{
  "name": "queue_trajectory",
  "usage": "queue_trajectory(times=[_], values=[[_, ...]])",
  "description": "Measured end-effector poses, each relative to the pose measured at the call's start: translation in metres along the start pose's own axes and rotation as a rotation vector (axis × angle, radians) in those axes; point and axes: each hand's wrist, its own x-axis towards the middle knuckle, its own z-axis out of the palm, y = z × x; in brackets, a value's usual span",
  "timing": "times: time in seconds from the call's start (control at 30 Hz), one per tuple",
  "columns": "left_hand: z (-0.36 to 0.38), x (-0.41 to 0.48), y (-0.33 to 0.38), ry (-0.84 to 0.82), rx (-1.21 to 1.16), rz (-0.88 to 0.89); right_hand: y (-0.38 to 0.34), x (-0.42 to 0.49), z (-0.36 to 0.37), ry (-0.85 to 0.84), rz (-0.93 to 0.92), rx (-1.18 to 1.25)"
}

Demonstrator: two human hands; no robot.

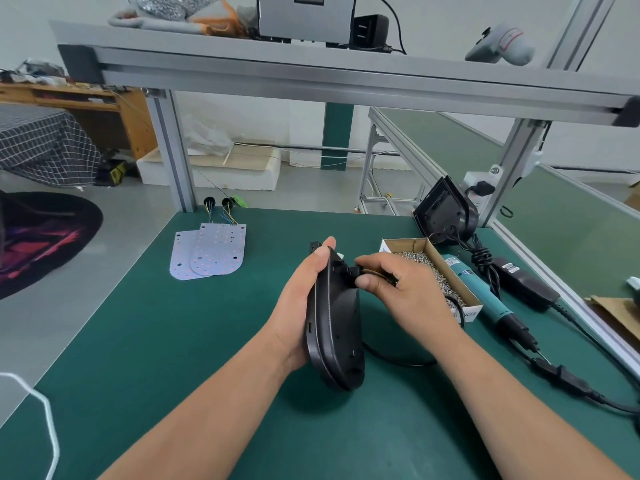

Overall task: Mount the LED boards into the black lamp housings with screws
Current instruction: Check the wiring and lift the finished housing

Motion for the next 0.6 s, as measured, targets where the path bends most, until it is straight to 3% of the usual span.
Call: queue_trajectory(times=[0.5, 0.6], values=[[-0.003, -0.001, -0.003, -0.057, 0.002, -0.1, -0.006, -0.004, 0.005, 0.069, 0.092, 0.049], [0.0, -0.001, -0.002, -0.087, 0.064, -0.109, -0.009, -0.003, 0.002, 0.078, 0.014, -0.06]])
